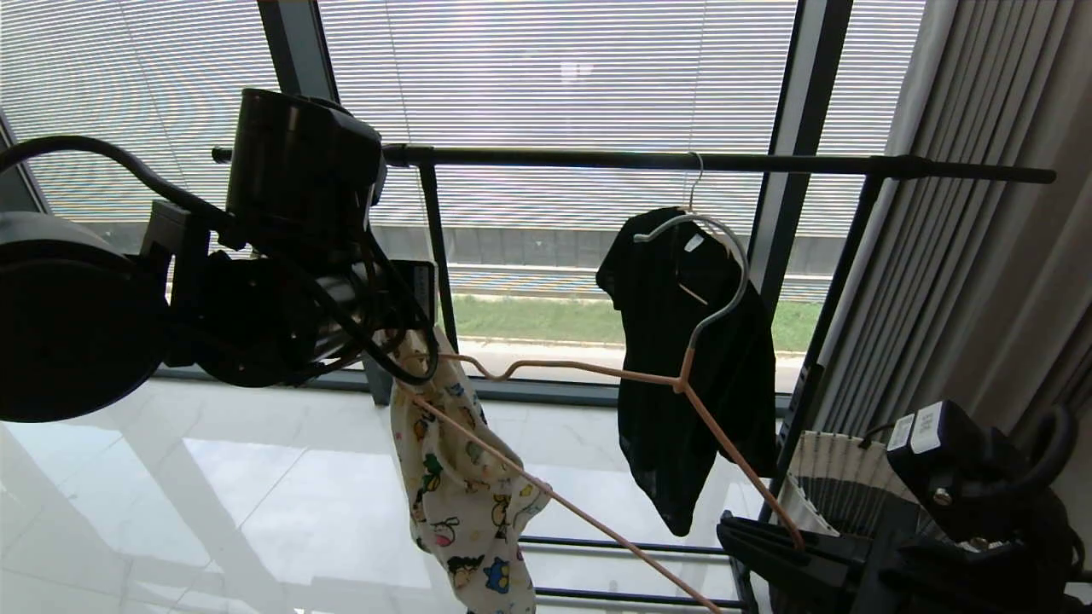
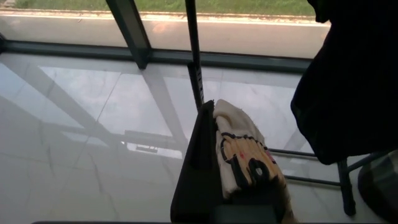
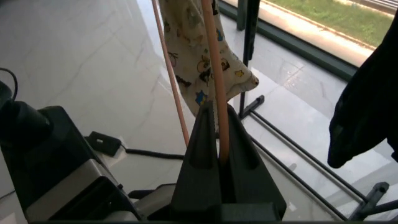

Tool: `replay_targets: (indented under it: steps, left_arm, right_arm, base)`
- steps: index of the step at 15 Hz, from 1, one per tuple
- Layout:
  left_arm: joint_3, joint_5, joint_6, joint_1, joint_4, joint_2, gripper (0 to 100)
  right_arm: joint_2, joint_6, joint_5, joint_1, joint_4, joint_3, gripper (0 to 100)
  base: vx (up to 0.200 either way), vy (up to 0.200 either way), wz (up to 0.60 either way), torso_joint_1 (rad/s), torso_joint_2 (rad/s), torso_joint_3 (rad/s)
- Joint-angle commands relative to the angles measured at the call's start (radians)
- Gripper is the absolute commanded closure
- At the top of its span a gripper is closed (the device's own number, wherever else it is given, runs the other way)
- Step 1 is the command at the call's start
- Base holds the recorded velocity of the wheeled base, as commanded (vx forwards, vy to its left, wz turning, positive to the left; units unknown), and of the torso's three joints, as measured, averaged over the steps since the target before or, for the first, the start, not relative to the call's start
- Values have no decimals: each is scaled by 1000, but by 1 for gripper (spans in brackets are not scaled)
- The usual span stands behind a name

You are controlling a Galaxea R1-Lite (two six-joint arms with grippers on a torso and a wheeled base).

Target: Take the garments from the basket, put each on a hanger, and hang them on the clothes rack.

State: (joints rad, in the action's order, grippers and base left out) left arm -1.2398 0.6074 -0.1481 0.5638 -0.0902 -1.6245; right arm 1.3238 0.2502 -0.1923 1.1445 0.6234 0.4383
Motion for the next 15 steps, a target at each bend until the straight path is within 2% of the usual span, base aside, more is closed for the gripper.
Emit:
replay_targets:
  steps: [1, 5, 7, 12, 15]
  left_arm:
    - [-3, 2, -2, -2, 0, -3, 100]
    - [-3, 17, -7, -9, 0, -5, 100]
    - [-1, 86, -8, -24, 1, -20, 100]
    - [0, 87, -8, -5, 1, -17, 100]
    - [0, 91, -13, 2, 1, -21, 100]
  right_arm:
    - [34, -2, -1, -12, 6, -1, 100]
    - [32, -3, -1, -38, 6, 13, 100]
    - [26, -6, -1, -37, 6, 20, 100]
    - [54, -6, -1, -38, 6, 31, 100]
    - [121, -2, -1, -60, 29, 43, 100]
  base:
    - [0, 0, 0, 0, 0, 0]
    - [0, 0, 0, 0, 0, 0]
    - [0, 0, 0, 0, 0, 0]
    - [0, 0, 0, 0, 0, 0]
    - [0, 0, 0, 0, 0, 0]
